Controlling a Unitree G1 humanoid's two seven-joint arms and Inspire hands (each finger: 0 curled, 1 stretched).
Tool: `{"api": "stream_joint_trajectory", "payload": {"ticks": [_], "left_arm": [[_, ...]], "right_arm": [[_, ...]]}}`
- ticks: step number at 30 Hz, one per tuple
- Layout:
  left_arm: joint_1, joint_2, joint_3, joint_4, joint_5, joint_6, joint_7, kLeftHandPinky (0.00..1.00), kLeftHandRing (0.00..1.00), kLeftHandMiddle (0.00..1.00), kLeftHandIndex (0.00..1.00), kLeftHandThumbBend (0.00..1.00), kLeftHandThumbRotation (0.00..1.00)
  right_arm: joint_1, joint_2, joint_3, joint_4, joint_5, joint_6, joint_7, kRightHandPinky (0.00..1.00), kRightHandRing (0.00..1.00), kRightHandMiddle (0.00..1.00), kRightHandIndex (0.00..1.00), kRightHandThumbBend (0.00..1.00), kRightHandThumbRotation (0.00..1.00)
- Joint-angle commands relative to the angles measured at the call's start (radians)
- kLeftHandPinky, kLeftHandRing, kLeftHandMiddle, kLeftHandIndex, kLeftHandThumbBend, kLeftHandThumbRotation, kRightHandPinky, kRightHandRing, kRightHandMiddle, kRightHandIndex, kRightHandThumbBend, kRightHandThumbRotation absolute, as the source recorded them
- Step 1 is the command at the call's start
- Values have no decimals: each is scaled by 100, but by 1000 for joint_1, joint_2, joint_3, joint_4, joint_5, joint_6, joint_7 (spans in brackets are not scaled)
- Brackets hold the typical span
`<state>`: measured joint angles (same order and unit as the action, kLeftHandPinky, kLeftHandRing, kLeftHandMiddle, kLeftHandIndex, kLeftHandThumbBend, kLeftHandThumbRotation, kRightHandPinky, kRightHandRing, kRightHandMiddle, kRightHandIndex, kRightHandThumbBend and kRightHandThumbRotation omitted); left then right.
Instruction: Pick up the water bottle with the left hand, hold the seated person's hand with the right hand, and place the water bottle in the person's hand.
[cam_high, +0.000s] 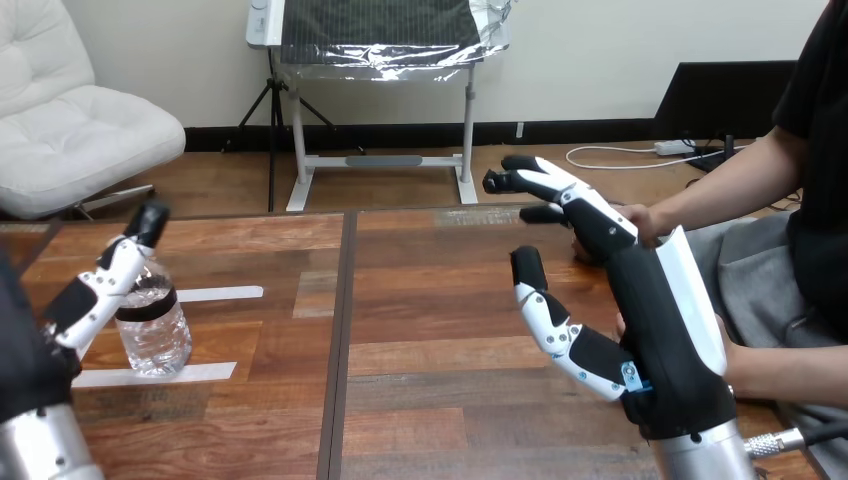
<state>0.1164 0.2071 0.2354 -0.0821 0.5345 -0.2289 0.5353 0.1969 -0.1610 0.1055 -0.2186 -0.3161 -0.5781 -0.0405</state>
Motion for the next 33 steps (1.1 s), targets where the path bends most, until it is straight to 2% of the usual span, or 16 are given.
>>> {"api": "stream_joint_trajectory", "payload": {"ticks": [1, 10, 22, 33], "left_arm": [[-103, 56, -9, 68, -12, 28, -49, 100, 100, 100, 100, 95, 60], [-174, 101, -31, 150, -11, 111, -139, 98, 98, 100, 99, 98, 64], [-262, 139, -69, 250, -12, 169, -203, 93, 96, 98, 97, 98, 64], [-313, 147, -91, 294, -24, 217, -249, 94, 96, 97, 97, 95, 61]], "right_arm": [[-64, 1, -10, 8, 7, 0, 0, 77, 85, 86, 75, 7, 0], [-67, -3, -12, 5, 4, 11, 4, 78, 85, 86, 75, 8, 0], [-70, -13, -15, -1, -5, 21, 7, 79, 85, 85, 74, 8, 0], [-74, -23, -19, -4, -1, 32, 22, 80, 85, 85, 74, 9, 0]]}}
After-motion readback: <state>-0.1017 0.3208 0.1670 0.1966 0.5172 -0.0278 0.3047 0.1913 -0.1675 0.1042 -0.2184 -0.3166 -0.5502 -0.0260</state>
